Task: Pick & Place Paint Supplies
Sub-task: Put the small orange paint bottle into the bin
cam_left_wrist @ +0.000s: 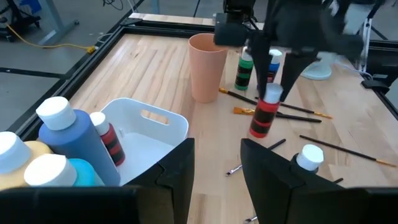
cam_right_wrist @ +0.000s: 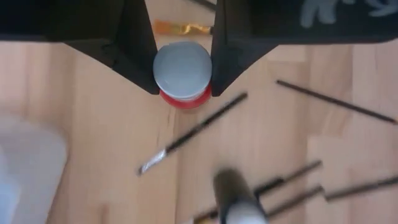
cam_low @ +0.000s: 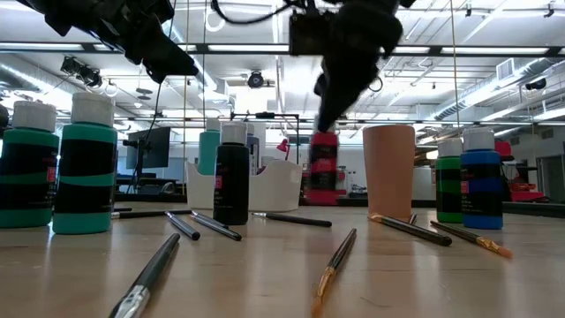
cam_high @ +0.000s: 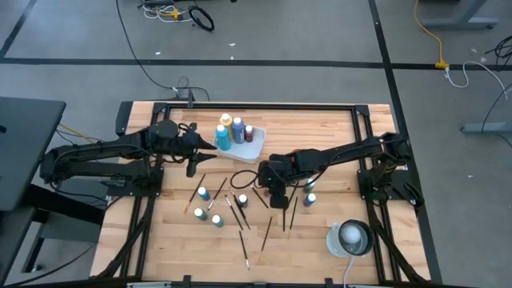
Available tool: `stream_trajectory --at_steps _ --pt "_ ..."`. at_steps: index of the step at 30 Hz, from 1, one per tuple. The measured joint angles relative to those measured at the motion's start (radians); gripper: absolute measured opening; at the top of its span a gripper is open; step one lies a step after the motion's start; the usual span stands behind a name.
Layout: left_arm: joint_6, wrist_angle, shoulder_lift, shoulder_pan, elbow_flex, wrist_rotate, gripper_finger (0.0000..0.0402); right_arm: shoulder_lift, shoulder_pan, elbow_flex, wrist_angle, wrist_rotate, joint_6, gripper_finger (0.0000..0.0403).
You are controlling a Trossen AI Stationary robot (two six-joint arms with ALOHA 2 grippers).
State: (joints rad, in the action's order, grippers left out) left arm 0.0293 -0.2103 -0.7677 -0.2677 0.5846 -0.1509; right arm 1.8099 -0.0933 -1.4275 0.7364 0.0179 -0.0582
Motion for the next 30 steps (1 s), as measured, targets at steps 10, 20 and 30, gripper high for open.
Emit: stream_trajectory --at_steps 10,20,30 --pt "-0.044 0.000 0.000 0.000 0.000 0.000 0.0139 0.000 0.043 -0.224 -0.001 0.153 0.209 0.0117" --pt "-0.043 0.000 0.000 0.000 0.000 0.000 0.0139 0.011 0.238 -0.232 -0.064 0.040 0.370 0.0120" --pt "-0.041 -0.001 0.000 0.000 0.000 0.000 0.0139 0.104 0.403 -0.229 -0.081 -0.094 0.412 0.0122"
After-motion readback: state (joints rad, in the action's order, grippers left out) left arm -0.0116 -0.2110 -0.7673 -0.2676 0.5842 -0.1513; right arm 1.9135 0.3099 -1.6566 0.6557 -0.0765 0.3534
